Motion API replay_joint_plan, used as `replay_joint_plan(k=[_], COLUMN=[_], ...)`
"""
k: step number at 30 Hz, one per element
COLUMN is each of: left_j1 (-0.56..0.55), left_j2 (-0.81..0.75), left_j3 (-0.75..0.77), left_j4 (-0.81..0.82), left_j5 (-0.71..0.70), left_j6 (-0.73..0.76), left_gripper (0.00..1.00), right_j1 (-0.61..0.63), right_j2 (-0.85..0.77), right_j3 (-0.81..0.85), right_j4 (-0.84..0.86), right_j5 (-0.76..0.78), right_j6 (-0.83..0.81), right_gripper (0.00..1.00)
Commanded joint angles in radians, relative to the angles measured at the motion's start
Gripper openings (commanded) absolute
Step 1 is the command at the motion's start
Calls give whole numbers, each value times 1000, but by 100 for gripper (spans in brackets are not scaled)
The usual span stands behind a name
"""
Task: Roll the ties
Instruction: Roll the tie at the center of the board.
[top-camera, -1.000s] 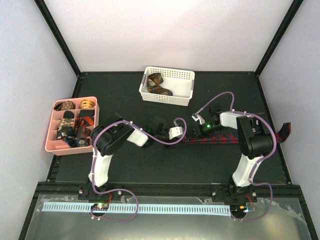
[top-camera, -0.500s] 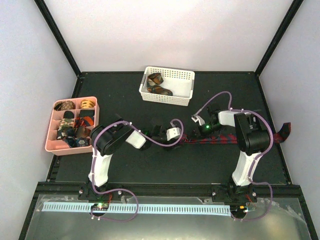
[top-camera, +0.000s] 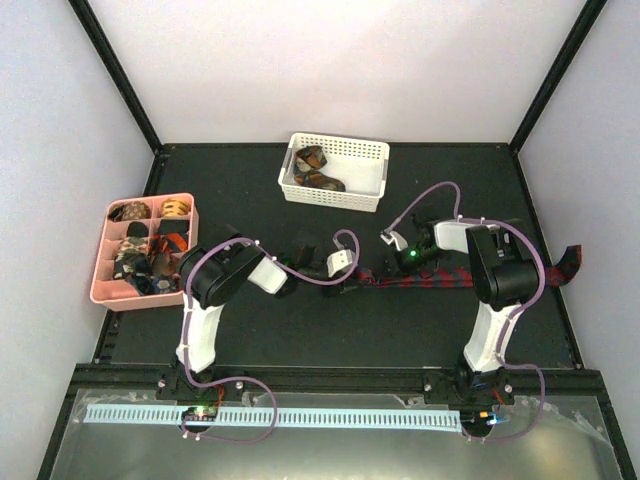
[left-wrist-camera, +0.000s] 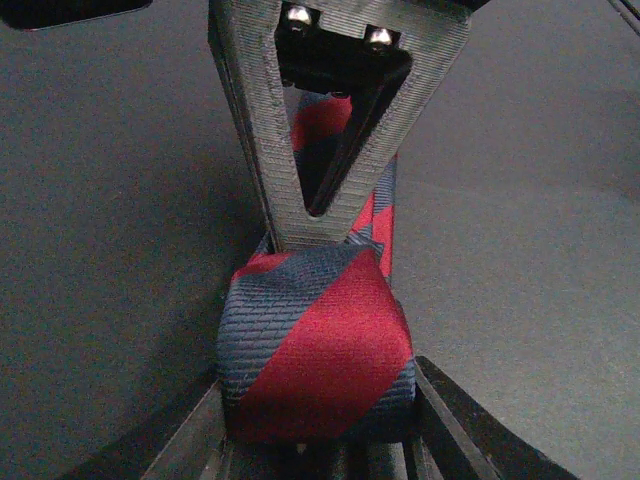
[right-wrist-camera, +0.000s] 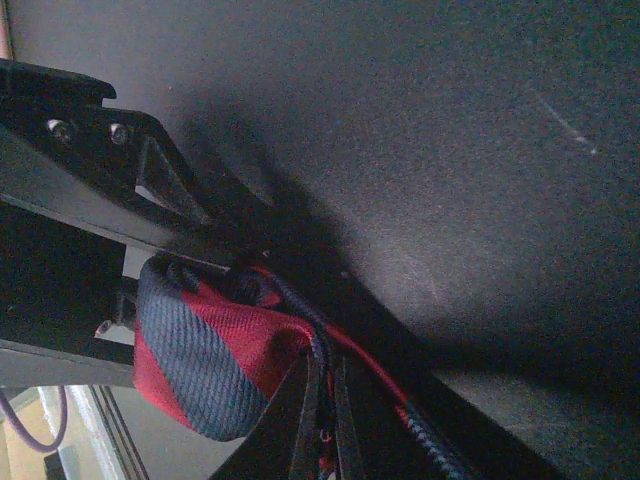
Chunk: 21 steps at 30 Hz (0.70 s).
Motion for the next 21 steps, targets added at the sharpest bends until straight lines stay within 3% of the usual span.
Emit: replay_joint_plan(k=[1,6,17,21], left_j1=[-17,-59,-75,-65], left_j2=[-15,-39,57,28], left_j3=[27,50,173,131], left_j4=[20,-26,-73,-97], left_j5=[74,27,-59,-70], left_j6=[13,67,30,50], left_gripper=[43,42,42,42], right_j1=[22,33,35,33], right_j2=[32,39,26,23], right_j3=[11,21,11,18], right_j4=[-1,-10,-12,-28], right_j5=[72,76,57,72], right_j6=[-7,-14,-30,-42], right_gripper=[2,2,2,2])
